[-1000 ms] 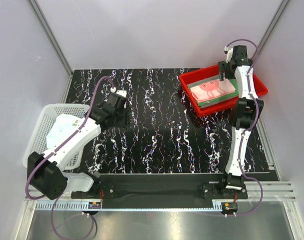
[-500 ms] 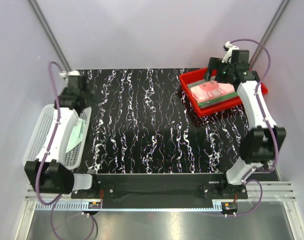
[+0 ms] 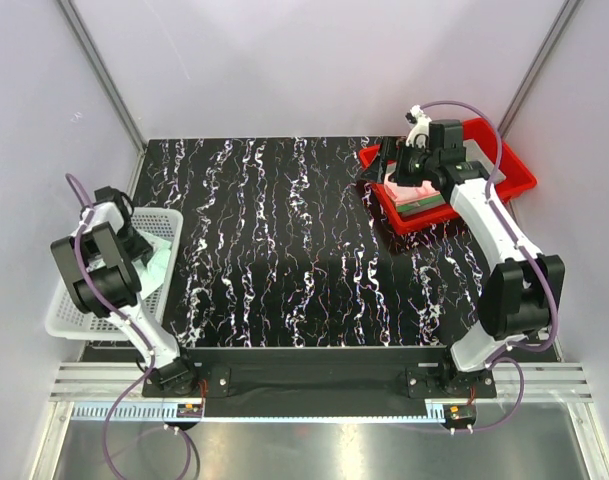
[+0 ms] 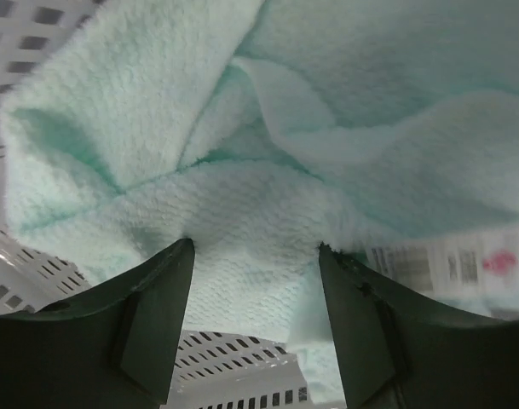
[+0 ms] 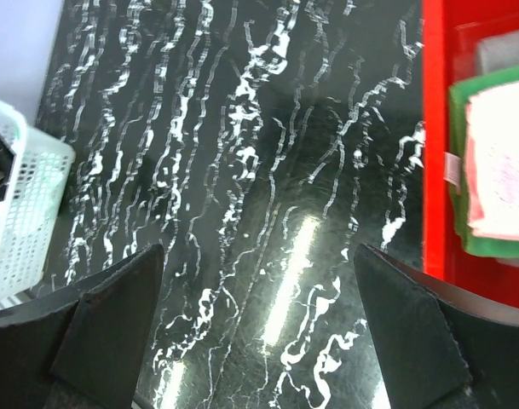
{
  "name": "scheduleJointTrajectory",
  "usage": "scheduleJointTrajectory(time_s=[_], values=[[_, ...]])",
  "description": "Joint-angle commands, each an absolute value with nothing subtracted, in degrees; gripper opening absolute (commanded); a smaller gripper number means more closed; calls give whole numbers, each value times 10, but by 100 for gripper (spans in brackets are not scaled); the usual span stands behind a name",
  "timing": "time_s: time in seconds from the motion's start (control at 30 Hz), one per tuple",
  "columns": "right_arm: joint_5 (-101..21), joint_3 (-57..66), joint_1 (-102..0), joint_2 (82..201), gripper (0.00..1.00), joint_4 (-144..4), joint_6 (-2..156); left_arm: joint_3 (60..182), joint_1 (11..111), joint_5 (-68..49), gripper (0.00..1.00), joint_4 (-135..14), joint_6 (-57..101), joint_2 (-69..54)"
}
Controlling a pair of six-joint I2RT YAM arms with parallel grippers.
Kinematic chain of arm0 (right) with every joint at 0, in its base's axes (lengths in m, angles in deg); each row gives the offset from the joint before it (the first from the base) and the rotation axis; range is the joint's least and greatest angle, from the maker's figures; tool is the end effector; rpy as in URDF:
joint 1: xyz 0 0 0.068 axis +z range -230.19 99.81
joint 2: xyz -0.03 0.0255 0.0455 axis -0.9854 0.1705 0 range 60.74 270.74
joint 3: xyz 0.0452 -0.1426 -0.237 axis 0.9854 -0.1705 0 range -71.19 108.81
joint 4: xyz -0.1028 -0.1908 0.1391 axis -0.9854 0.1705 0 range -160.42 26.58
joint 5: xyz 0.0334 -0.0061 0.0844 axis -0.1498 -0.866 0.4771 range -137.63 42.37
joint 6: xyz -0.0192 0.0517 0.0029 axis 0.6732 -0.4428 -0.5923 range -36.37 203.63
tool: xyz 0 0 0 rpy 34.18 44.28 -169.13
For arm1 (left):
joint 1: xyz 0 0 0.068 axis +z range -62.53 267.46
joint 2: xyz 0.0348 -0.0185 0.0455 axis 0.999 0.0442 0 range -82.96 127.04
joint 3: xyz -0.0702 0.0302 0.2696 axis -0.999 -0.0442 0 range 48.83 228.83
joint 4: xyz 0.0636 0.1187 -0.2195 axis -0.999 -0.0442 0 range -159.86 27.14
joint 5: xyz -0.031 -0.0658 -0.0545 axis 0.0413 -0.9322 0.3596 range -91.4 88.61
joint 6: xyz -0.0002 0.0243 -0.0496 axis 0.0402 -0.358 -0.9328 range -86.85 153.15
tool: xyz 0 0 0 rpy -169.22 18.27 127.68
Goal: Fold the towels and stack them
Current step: Grab crumpled towel
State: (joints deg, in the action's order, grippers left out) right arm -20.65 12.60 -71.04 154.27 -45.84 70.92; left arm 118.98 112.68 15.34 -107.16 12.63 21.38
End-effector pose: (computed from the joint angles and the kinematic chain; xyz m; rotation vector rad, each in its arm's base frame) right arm 0.3656 0.0760 0.3424 -0.2069 2.1760 0.7279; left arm 0.3049 0.1555 0.1832 -1.1751 2.6750 0.4414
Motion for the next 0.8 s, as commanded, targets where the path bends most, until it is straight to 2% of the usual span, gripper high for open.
scheduleJointTrajectory(time_s=[0.0,0.07,0.1,0.13,0.2,0.33,0.47,0.63,0.7,0.77], values=[[-187,123,-705,1500,100,-504,705,1208,1141,123,65,-1071,143,245],[-180,123,-705,1493,100,-501,707,1219,1141,114,51,-1078,148,261],[-178,122,-705,1490,100,-500,705,1222,1141,112,39,-1081,154,265],[-177,121,-706,1489,100,-501,705,1233,1141,109,17,-1088,156,263],[-177,121,-705,1485,100,-506,703,1250,1137,105,2,-1112,156,238],[-174,127,-706,1491,100,-502,699,1312,1095,115,0,-1149,150,144],[-171,141,-706,1499,100,-482,695,1477,1034,100,0,-1208,146,81],[-171,135,-705,1483,100,-477,671,1675,897,60,0,-1247,169,41],[-220,128,-705,1467,100,-478,651,1681,840,-6,0,-1218,158,9],[-247,101,-704,1429,100,-498,640,1616,810,-107,0,-1155,143,-30]])
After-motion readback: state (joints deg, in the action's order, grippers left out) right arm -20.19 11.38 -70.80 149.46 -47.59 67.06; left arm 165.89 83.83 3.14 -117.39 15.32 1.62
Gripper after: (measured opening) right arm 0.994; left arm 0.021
